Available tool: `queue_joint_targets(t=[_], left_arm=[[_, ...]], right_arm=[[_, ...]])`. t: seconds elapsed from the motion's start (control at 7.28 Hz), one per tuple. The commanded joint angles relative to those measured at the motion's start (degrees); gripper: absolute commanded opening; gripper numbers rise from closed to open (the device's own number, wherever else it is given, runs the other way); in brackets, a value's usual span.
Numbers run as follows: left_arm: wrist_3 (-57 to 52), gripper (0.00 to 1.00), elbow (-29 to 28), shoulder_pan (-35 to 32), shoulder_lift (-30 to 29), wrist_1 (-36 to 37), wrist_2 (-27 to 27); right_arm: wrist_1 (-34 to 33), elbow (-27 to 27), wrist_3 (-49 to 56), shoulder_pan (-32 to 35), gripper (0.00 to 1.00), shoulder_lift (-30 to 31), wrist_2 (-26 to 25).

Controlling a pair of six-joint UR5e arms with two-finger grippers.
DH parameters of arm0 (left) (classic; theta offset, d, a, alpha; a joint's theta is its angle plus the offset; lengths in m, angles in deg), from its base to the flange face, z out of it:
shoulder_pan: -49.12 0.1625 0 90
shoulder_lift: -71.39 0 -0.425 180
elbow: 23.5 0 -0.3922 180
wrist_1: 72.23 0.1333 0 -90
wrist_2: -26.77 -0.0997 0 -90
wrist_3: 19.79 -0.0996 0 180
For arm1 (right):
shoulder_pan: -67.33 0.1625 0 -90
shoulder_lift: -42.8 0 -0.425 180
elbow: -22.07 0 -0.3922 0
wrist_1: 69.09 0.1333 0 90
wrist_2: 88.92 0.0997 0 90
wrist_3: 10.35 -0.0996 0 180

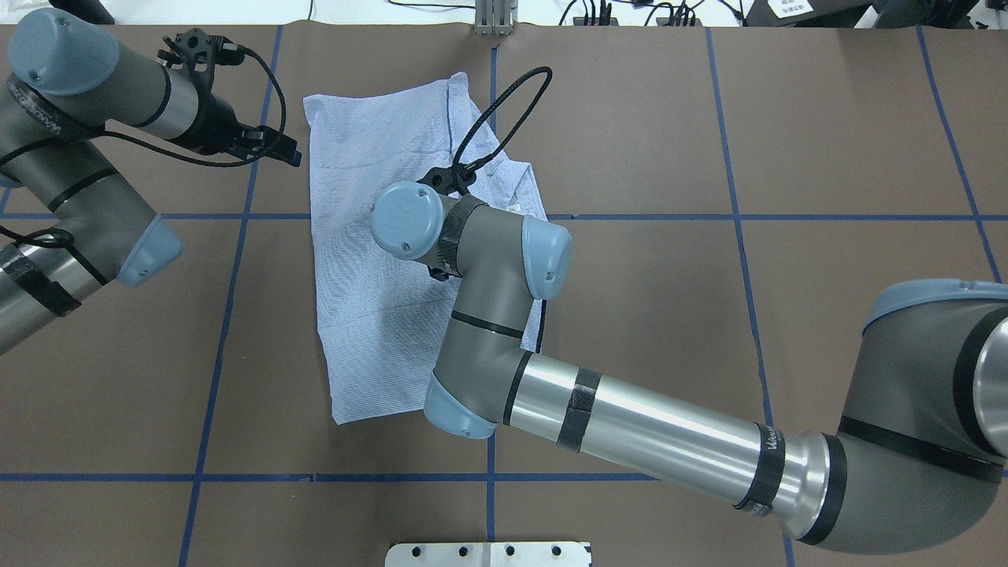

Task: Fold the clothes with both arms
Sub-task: 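Press the right gripper along the shirt near the collar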

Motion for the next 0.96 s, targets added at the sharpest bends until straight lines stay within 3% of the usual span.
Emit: queue_joint_targets(t=[0.0, 0.41, 0.55, 0.82], left_arm=[[0.0, 1.00, -0.2, 0.2, 0.0, 0.0, 0.0], [0.0, 1.00, -0.1, 0.4, 0.0, -0.1, 0.0], [0.0, 1.00, -0.1, 0.4, 0.0, -0.1, 0.0], [0.0, 1.00, 0.0, 0.4, 0.0, -0.1, 0.0]], right_arm=[[-0.5, 0.2, 1.4, 0.5, 1.00, 0.1, -0.1], [-3.0, 0.9, 2.9, 1.2, 1.00, 0.7, -0.1], [-5.5, 4.8, 3.9, 2.6, 1.00, 2.9, 0.2], [-8.3, 19.2, 10.0, 4.7, 1.00, 16.2, 0.1]])
